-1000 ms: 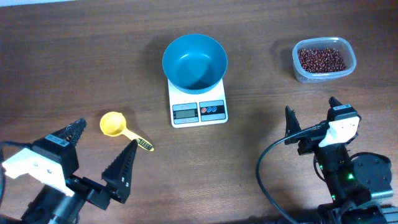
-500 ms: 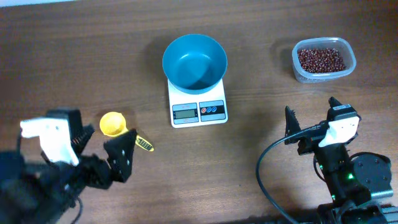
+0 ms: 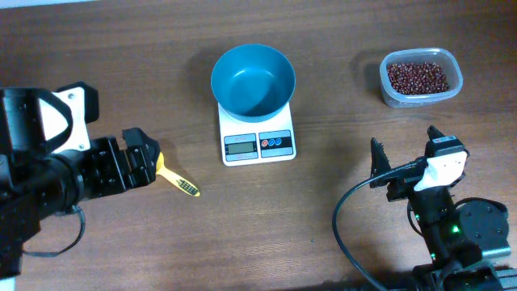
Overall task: Scoop item into bowl and weigh 50g on scale
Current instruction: 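Move the left gripper over the yellow scoop's cup, then lower the left gripper and grasp the yellow scoop's cup rim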
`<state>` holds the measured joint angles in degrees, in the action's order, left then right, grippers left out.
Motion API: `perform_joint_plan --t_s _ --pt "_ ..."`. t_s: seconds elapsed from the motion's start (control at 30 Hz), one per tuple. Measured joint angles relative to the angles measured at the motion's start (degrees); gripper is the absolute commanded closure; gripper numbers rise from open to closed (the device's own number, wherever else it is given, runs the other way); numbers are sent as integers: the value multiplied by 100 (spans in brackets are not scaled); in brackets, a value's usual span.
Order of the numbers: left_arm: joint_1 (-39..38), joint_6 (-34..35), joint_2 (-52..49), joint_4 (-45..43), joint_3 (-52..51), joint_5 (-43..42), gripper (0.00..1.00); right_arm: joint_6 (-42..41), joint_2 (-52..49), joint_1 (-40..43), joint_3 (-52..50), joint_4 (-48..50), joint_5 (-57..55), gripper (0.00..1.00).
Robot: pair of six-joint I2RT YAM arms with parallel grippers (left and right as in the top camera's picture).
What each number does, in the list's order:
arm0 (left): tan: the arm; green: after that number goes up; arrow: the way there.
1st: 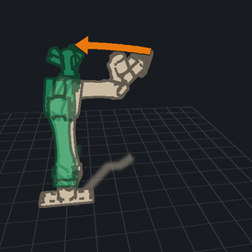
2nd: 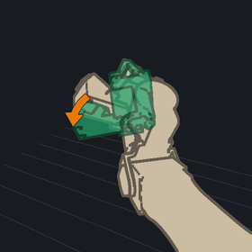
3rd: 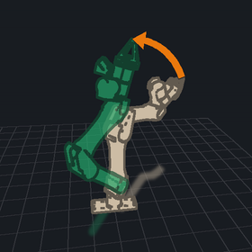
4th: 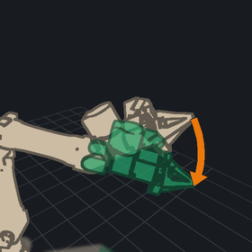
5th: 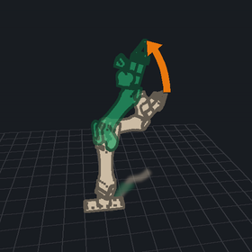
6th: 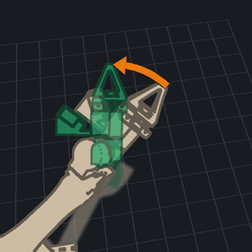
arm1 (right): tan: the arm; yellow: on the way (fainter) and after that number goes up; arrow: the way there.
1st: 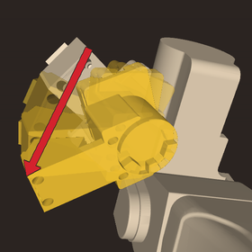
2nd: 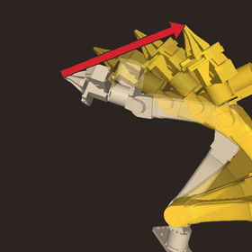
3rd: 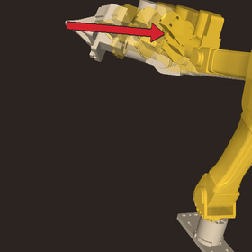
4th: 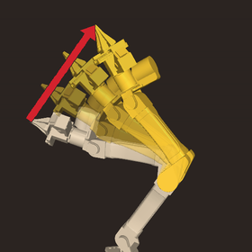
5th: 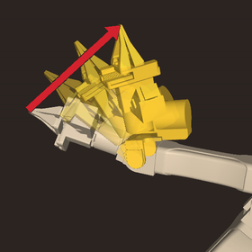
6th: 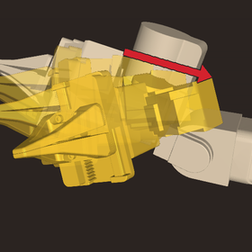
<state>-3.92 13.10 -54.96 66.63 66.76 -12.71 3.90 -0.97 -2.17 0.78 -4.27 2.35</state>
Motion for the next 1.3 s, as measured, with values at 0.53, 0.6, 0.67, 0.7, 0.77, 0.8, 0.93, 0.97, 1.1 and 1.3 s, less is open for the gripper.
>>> perform_joint_plan --t_s 0.53,0.6,0.67,0.7,0.77,0.8,0.93,0.97,1.1,1.3 --pt "11 3016 -1926 129 22 1029 1 0 0 0 0 0 0 1" --pt "11 3252 -2131 136 22 1069 1 -2 0 2 0 0 0 1" --pt "11 3508 -2291 133 22 1126 1 0 0 2 0 0 0 1" --pt "9 3580 -2319 136 22 1174 1 2 0 2 0 0 0 1" --pt "11 3687 -2347 136 22 1366 1 0 0 2 0 2 0 1" --pt "11 3716 -2347 133 22 1436 1 0 0 0 0 0 0 1" --pt "11 3860 -2347 129 22 1891 1 0 0 2 0 2 0 1" --pt "11 3893 -2347 120 22 1932 1 -2 0 2 0 0 0 1" --pt "11 3928 -2347 -197 22 2076 2 0 0 2 0 0 -2 1" --pt "11 4162 -2396 -498 -304 2116 1 0 0 0 0 0 0 1"
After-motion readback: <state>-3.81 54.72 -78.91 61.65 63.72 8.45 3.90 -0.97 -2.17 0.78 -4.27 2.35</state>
